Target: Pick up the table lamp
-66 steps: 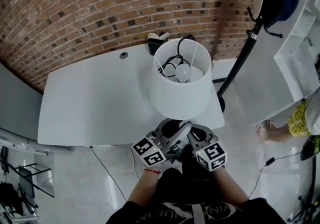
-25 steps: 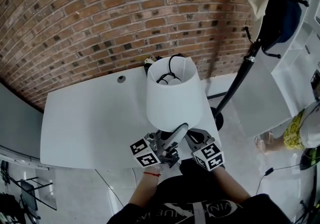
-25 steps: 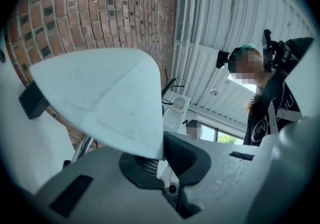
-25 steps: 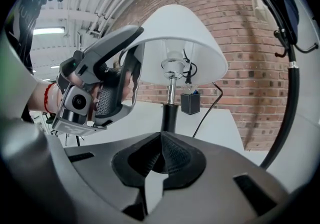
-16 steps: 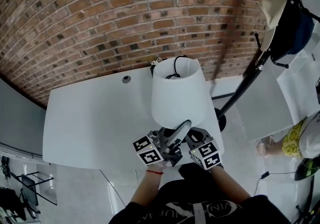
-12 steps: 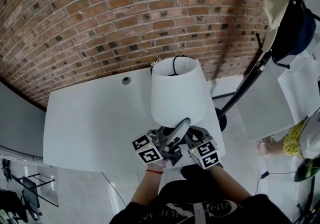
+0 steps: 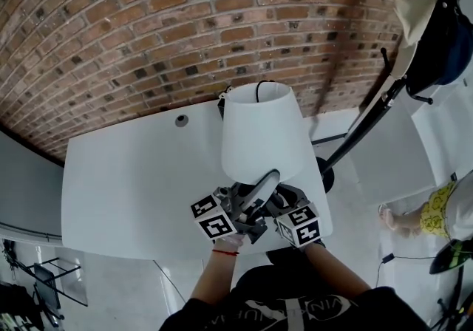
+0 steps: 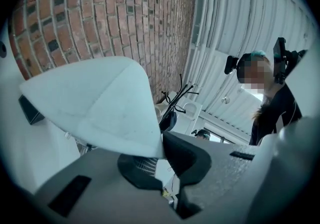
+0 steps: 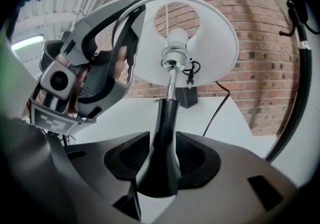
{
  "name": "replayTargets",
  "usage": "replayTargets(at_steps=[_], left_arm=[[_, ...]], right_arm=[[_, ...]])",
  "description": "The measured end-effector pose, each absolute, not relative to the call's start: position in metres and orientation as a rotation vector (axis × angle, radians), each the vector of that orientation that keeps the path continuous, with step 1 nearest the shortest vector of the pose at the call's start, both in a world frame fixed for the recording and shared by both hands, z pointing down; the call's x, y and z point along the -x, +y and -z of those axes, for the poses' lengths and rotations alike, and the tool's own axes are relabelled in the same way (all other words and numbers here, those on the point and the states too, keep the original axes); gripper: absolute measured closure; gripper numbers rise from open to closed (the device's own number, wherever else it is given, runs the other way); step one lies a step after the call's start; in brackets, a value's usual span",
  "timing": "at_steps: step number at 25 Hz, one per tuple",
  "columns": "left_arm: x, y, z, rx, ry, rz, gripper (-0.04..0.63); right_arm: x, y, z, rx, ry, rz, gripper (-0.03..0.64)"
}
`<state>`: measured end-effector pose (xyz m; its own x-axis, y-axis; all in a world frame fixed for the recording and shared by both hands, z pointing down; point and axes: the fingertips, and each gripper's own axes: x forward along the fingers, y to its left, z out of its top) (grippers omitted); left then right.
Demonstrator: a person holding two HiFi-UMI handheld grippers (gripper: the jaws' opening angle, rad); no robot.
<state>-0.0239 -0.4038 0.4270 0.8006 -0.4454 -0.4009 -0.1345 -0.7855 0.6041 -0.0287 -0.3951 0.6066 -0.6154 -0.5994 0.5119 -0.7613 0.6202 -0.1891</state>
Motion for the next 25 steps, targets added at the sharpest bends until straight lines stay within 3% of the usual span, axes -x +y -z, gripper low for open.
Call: replayTargets(at_steps=[25], left_arm=[[0.022, -0.36, -0.419, -2.481, -0.441, 0.727, 0.586]], right_arm=[[0.033, -0.39, -0.611, -1.126, -2.428, -0.502, 0.457]])
